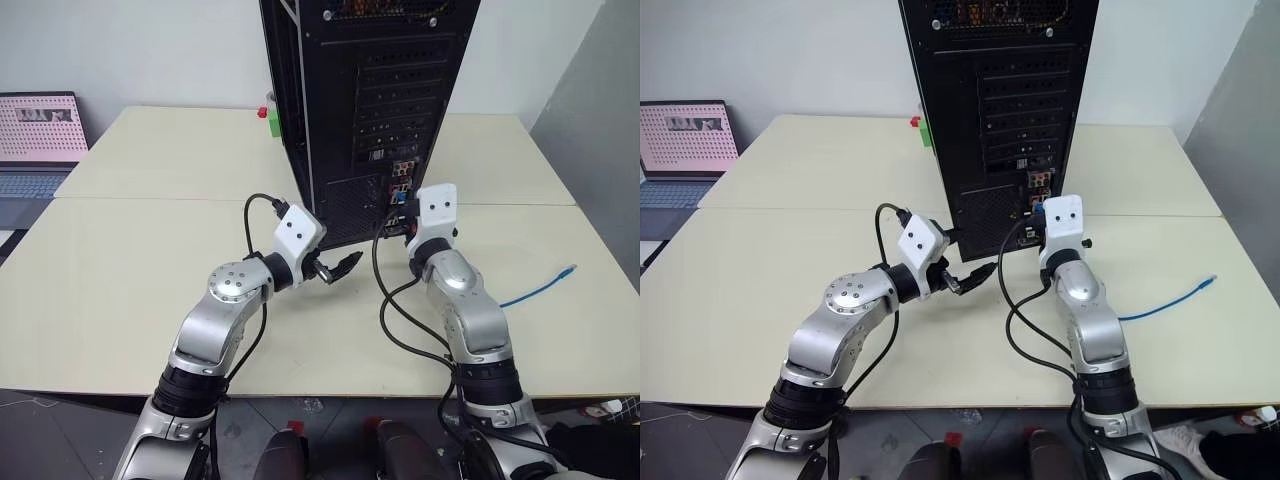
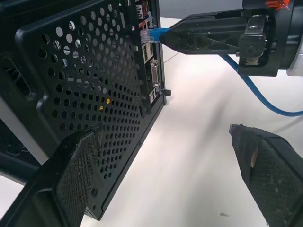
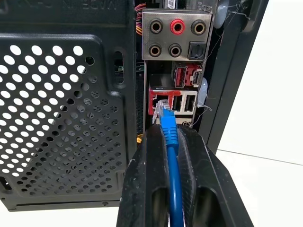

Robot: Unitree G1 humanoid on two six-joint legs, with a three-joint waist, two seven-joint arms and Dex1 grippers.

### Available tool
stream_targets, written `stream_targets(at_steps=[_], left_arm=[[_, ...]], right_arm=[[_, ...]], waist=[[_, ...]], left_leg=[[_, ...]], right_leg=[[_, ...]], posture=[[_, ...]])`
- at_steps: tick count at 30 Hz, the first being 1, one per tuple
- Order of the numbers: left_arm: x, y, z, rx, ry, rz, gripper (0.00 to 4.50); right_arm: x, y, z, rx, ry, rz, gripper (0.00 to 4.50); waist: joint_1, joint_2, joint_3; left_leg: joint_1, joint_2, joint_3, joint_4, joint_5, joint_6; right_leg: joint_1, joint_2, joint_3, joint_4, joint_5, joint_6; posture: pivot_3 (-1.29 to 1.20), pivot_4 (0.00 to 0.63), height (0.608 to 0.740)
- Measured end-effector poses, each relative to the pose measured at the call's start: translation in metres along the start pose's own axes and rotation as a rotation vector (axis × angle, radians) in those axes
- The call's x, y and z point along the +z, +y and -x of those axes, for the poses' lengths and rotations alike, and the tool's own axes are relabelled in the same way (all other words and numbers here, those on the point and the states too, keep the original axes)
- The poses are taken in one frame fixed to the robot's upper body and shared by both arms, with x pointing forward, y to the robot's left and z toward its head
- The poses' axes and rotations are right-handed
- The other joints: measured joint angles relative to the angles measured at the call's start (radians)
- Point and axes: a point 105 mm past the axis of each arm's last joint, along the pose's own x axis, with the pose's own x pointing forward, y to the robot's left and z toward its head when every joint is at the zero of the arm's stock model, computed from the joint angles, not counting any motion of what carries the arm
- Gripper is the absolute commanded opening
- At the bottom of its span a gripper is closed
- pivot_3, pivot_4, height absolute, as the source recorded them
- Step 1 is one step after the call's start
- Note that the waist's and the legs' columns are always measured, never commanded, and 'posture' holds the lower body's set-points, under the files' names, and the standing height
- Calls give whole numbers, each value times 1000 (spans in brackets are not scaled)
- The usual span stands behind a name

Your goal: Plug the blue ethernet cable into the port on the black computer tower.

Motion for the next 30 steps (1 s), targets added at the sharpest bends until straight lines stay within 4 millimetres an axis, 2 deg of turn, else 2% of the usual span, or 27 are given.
stream_targets(at_steps=[18,30], left_arm=[[1,0,0,0,-10,-9,4500],[1,0,0,1,-8,-9,4500]], right_arm=[[5,16,-5,-6,30,-94,3],[7,14,-5,-7,30,-87,2]], waist=[[-24,0,0],[-24,0,0]], left_leg=[[0,2,0,-1,0,0],[0,1,1,-1,0,0]], right_leg=[[-1,1,1,1,0,0],[-1,1,1,1,0,0]], posture=[[0,150,740],[0,150,740]])
